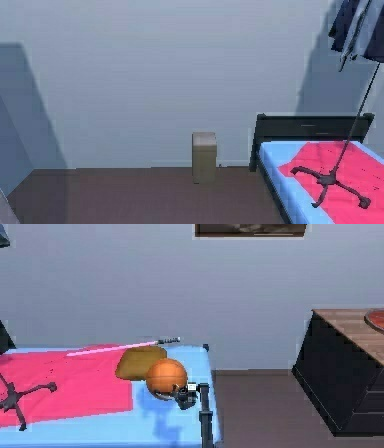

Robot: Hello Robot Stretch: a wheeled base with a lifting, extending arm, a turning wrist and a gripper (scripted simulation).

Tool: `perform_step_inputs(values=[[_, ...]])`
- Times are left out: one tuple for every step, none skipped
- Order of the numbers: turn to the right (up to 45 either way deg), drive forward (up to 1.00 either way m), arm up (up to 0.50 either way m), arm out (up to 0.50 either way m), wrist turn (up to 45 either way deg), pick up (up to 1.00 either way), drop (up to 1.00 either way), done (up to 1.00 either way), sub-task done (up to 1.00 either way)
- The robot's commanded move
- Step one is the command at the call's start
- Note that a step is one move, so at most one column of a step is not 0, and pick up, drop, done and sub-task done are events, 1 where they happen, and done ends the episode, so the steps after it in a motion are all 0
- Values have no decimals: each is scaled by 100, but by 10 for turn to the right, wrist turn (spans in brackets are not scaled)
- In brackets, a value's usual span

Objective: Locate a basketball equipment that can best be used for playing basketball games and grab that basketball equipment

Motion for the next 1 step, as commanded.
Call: perform_step_inputs(values=[[0, 0, 0, 0, 0, 0, 0, 100, 0]])
